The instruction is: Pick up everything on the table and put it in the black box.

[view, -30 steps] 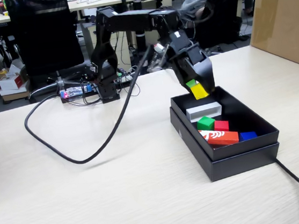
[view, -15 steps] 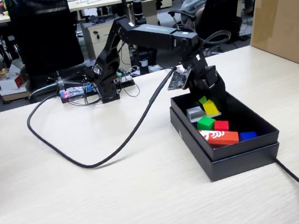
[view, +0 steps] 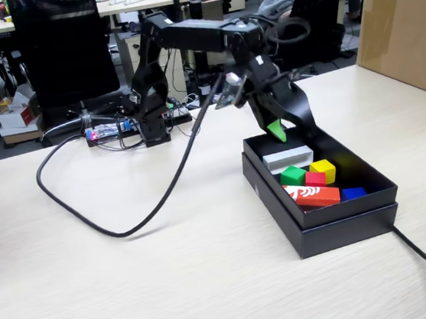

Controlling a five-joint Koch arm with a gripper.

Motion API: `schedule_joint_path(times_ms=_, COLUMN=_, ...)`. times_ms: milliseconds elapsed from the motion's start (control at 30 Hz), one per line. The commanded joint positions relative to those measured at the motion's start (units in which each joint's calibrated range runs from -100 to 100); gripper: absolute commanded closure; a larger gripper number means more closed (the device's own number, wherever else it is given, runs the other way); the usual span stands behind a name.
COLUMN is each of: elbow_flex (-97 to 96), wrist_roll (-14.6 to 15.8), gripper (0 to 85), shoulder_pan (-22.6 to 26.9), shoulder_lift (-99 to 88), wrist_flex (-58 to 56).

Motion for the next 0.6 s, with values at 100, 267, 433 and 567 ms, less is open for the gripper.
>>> schedule_joint_path(times_ms=100, elbow_flex=-7.6, wrist_roll=-1.6, gripper=43.4, shoulder_pan=-4.4, shoulder_lift=-20.5, wrist_flex=0.0)
schedule_joint_path(times_ms=267, elbow_flex=-22.1, wrist_roll=-4.4, gripper=40.0, shoulder_pan=-11.1, shoulder_lift=-30.2, wrist_flex=1.2)
schedule_joint_path(times_ms=433, elbow_flex=-41.1, wrist_roll=-7.1, gripper=40.0, shoulder_pan=-14.3, shoulder_lift=-41.8, wrist_flex=11.0)
schedule_joint_path(times_ms=567, elbow_flex=-54.8, wrist_roll=-7.7, gripper=37.9, shoulder_pan=-16.3, shoulder_lift=-51.6, wrist_flex=15.4)
